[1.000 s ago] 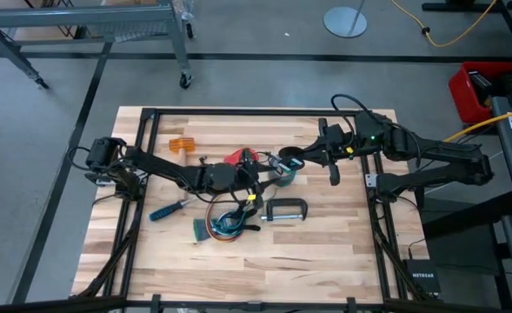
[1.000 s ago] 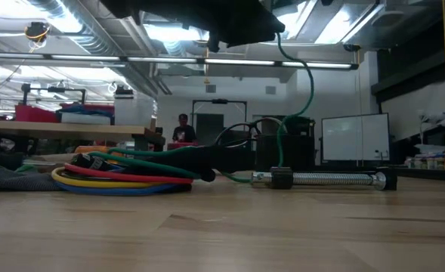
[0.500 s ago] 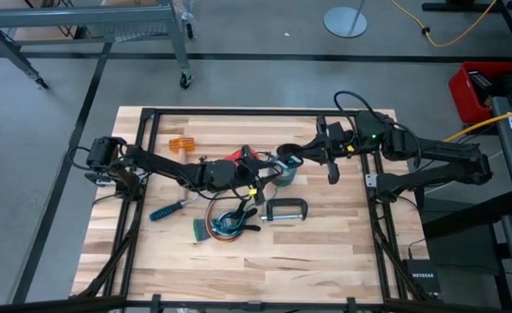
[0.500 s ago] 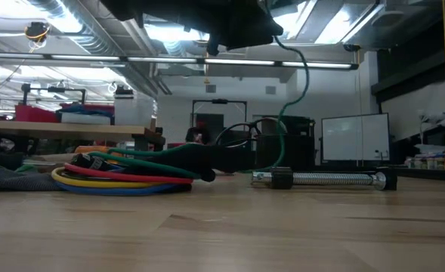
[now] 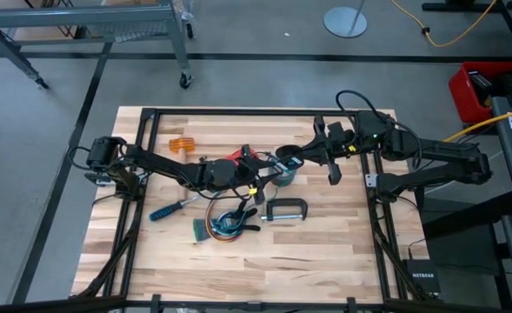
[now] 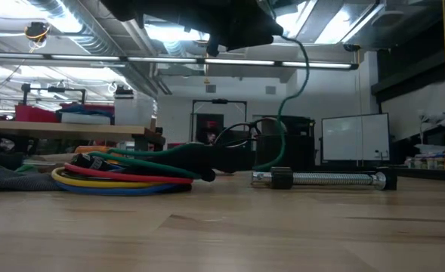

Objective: Coil cords
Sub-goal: Coil the blue wire onto the spool

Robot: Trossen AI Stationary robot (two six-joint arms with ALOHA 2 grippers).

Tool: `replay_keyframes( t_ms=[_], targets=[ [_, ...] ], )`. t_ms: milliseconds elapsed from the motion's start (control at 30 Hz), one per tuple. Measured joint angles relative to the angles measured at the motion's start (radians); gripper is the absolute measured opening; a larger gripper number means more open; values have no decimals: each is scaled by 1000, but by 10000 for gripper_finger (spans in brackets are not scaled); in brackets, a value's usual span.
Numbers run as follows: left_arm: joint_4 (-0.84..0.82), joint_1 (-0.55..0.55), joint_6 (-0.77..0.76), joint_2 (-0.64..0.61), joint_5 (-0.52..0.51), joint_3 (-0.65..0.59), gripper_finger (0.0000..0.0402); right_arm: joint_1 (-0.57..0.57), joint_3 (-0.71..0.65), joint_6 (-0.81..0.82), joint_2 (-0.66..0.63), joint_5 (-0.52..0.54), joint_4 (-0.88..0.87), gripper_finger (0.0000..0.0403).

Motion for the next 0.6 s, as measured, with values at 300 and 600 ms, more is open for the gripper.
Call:
replay_keyframes(
  t_ms=[300, 600],
  targets=[
    [8, 2, -1, 0, 0, 0, 141, 0, 0, 0, 13, -4, 53, 2],
    [158, 4, 10, 55, 25, 0, 141, 0, 0, 0, 26, -4, 58, 2]
  ],
)
